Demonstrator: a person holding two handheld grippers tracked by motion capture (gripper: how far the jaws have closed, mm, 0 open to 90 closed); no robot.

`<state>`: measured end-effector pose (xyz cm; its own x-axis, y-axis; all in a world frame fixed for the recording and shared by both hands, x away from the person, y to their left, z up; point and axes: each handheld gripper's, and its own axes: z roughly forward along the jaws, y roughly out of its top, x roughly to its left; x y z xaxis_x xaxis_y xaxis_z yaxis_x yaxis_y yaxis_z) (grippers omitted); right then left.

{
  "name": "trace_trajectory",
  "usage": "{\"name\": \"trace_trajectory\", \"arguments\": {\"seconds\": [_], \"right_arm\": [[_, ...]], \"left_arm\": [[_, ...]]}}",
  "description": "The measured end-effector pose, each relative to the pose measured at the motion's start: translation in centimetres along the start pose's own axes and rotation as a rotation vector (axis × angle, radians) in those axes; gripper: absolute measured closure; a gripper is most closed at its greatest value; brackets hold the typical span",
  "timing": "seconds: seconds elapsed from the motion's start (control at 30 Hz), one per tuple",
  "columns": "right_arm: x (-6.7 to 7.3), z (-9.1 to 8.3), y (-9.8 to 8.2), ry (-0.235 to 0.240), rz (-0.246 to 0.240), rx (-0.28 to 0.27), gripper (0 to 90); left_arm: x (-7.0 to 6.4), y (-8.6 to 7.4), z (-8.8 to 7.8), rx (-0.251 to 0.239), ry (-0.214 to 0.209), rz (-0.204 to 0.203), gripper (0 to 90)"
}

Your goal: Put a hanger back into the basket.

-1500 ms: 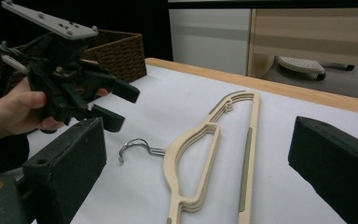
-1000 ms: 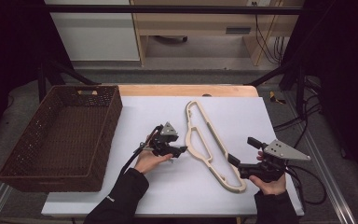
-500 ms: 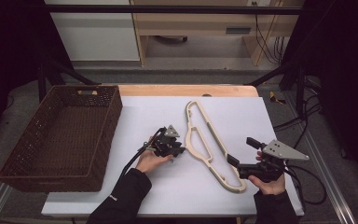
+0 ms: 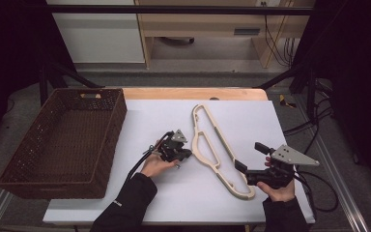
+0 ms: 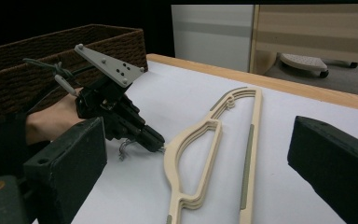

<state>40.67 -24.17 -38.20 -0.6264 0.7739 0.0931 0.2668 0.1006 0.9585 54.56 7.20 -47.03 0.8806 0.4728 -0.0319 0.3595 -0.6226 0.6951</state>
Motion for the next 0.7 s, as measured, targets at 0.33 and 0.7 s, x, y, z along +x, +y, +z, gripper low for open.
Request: {"name": "trace_trajectory", "arguments": {"seconds": [0.33, 0.7], "right_arm": [[0.0, 0.1, -0.1, -0.001, -0.001, 0.003, 4.9], [0.3, 1.3, -0.6, -0.008, -0.007, 0.055, 7.1]], "left_arm": [[-0.1, 0.7, -0.3, 0.05, -0.002, 0.053, 88.6], [-0.8, 1.4, -1.4, 0.058, -0.023, 0.045, 88.8]]}}
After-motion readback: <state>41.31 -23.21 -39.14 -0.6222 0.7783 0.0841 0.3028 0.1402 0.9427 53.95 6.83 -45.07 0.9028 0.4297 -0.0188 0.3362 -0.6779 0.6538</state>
